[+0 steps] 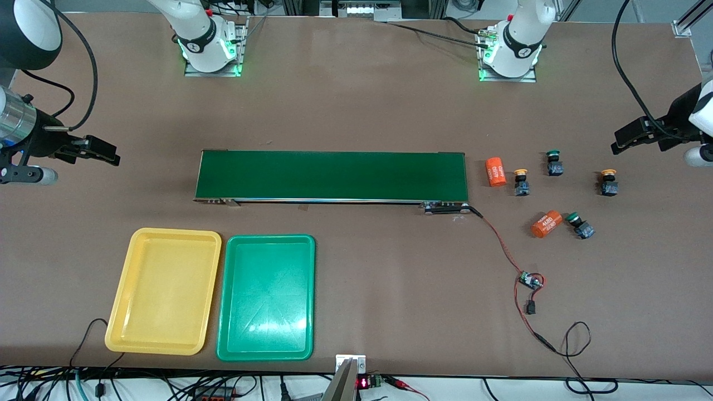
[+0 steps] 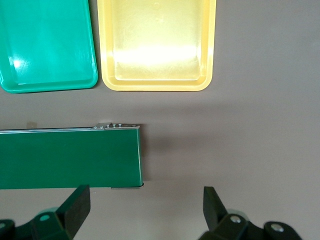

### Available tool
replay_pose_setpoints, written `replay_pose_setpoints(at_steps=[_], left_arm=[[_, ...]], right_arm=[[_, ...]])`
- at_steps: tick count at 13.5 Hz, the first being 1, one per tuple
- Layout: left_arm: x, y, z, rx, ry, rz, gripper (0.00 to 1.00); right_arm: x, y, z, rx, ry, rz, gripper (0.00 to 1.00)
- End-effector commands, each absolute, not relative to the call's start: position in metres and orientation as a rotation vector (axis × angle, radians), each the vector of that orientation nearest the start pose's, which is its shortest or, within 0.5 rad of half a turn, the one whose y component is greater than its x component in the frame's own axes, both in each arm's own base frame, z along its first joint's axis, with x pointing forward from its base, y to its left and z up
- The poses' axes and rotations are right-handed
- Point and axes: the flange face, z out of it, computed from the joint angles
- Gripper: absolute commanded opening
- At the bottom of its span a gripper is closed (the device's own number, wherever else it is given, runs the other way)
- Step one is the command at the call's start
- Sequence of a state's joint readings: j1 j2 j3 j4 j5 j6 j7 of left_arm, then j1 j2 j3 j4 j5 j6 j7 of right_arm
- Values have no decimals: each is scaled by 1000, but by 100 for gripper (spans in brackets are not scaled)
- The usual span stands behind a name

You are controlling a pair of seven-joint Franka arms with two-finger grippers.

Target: Sort buttons by color to trays

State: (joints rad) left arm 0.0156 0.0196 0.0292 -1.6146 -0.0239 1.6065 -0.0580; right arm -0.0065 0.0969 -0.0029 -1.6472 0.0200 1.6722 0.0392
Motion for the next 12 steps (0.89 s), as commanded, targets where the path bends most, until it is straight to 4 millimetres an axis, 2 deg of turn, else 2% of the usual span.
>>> replay_pose_setpoints(at_steps=[1,6,8,12], left_arm=[[561,24,598,-3162,-152,34,100],[565,33,593,-3169,-205,31,100],[574,32,569,-3160,-193,111,100],[595,19,503,-3145,-151,300,100]], right_arm=[[581,-4,546,-3129,101,116,100],[581,-5,547,-3129,103,113,100],[581,-5,547,-3129,103,113,100],[582,-5,546,-3129,103,116,100]])
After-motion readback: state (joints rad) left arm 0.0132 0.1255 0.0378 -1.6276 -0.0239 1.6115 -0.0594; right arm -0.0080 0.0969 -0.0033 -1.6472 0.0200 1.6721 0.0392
